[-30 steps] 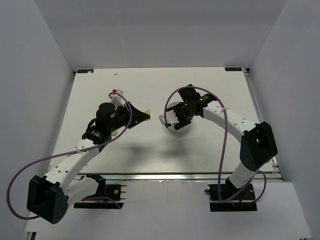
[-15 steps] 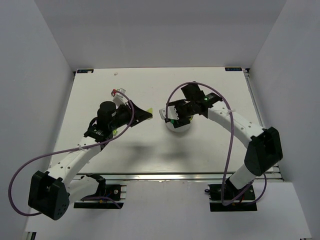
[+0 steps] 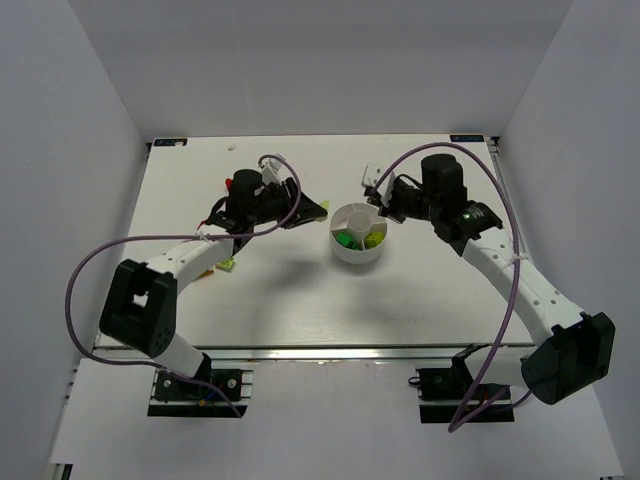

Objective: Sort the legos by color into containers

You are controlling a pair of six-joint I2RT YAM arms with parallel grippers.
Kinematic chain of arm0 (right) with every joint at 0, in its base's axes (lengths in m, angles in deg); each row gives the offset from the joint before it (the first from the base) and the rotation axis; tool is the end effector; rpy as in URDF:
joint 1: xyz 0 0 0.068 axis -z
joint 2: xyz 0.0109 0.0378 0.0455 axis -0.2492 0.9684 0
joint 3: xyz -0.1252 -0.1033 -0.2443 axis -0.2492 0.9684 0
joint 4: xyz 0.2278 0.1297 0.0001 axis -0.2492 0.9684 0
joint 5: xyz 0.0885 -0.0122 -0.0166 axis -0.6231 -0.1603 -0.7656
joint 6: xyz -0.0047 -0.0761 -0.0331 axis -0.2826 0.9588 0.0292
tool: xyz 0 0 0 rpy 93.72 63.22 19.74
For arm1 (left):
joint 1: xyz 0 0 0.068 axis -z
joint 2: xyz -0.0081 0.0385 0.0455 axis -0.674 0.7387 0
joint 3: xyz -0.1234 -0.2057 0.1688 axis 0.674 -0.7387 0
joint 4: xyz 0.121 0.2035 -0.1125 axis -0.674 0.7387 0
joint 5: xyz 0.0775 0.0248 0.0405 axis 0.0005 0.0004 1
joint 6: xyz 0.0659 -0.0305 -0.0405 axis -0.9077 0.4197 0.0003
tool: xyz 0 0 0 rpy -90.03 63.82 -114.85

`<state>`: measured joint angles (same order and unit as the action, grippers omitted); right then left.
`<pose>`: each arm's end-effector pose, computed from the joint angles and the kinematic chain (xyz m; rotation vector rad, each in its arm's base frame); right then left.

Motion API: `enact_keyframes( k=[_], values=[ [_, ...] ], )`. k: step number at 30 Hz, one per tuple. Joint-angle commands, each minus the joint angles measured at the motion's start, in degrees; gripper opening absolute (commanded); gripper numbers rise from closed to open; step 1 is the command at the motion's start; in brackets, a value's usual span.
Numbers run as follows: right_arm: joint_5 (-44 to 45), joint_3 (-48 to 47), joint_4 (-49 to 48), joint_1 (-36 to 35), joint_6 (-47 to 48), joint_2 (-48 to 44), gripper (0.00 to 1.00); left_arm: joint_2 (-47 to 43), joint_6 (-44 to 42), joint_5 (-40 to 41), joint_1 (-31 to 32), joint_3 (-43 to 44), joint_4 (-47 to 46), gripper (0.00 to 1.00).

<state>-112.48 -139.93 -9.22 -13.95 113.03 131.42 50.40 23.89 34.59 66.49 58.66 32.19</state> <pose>0.2611 0.1761 0.3698 -1.3825 1.3437 0.2200 0.3194 -0.1858 0.2646 -0.0845 2.2000 -1.3521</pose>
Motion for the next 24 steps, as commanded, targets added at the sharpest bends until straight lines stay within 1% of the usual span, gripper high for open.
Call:
enact_keyframes(
  k=[1, 6, 10, 18, 22, 23, 24],
  values=[
    [-4.45, -0.68, 2.39, 3.67, -9.45, -0.37, 0.00, 3.03, -3.02, -2.82, 0.23, 5.11, -1.68, 0.07],
    [-5.33, 2.22, 2.21, 5.79, -12.00, -1.25, 0.00, 10.59, -6.27, -3.61, 1.10, 12.82, 1.82, 0.13],
    [-6.12, 3.28, 1.77, 7.02, -13.32, -1.25, 0.00, 15.60, -7.41, -3.70, 1.89, 16.53, 3.24, 0.17],
    [-8.14, 3.81, 1.68, 8.61, -14.99, -0.02, 0.00, 20.62, -9.96, -2.47, 2.51, 22.34, 7.46, 0.26],
    [-8.32, 3.98, 1.60, 9.04, -15.17, 0.06, 0.00, 22.29, -10.31, -2.56, 2.77, 23.57, 7.55, 0.32],
    [-8.32, 3.98, 1.60, 9.13, -15.26, 0.15, 0.00, 22.55, -10.49, -2.56, 2.86, 23.74, 7.55, 0.36],
    [-8.40, 4.07, 1.60, 9.31, -15.26, 0.24, 0.00, 22.90, -10.49, -2.47, 2.86, 23.83, 7.55, 0.37]
  ],
)
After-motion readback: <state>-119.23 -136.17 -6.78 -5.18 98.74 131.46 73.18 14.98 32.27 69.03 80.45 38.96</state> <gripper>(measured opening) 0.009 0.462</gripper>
